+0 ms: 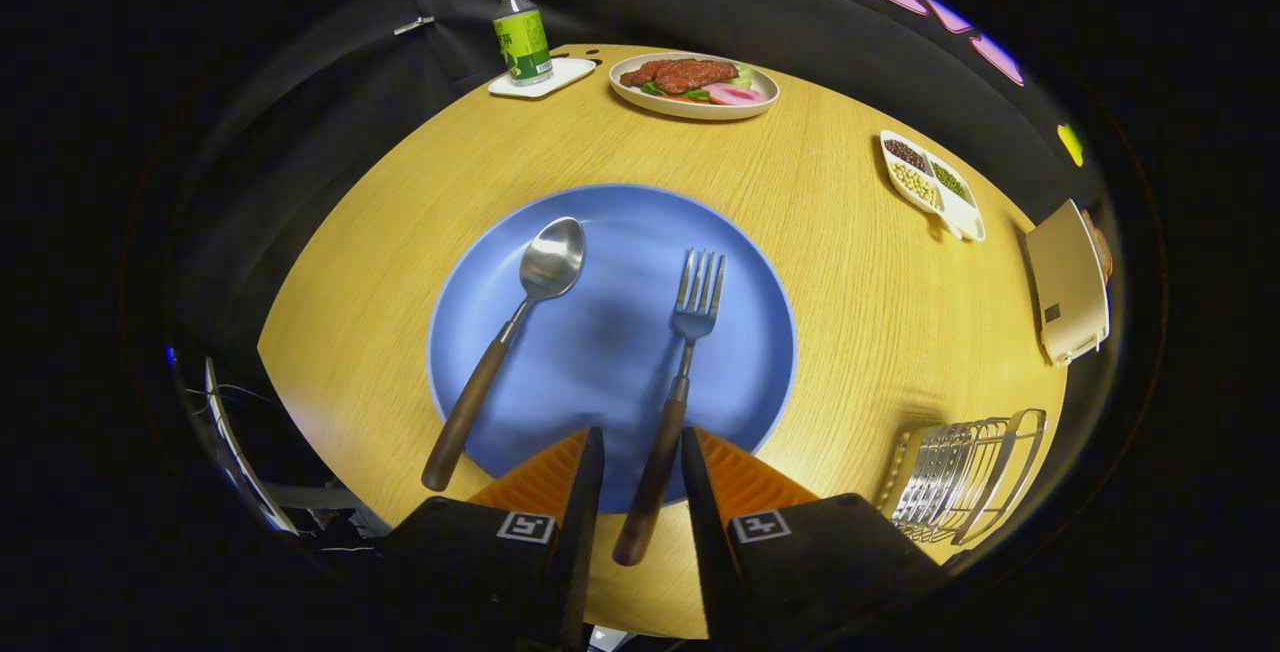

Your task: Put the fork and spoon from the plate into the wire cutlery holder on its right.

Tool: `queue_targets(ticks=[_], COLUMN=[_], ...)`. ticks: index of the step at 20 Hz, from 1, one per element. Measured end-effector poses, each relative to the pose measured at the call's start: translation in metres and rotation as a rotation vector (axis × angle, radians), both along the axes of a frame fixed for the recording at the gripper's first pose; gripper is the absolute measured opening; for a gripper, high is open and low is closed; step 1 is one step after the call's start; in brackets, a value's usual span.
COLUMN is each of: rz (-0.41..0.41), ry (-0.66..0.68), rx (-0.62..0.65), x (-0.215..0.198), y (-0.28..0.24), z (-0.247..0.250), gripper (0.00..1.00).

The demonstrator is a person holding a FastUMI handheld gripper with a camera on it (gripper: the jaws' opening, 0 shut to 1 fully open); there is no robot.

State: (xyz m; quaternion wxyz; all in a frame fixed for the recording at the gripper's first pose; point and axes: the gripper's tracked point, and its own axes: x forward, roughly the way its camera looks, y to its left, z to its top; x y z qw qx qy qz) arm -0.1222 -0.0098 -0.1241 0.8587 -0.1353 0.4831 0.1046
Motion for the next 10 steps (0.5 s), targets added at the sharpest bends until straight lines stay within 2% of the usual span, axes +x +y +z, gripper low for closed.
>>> queue_targets(ticks=[3, 4, 7, 8, 10], rz=[-0.028, -0.034, -0.072, -0.086, -0.099], ry=[0.037, 0.041, 0.076, 0.105, 0.130], rx=[0.020, 0.029, 0.062, 0.092, 0.153], x=[0.0002, 0.0019, 0.0009, 0.0007, 0.0009], y=[0.0032, 0.0045, 0.0008, 0.0044, 0.0055], z=[-0.0048, -0.0061, -0.0071, -0.0122, -0.0107], gripper=[0.43, 0.32, 0.26, 0.14, 0.11])
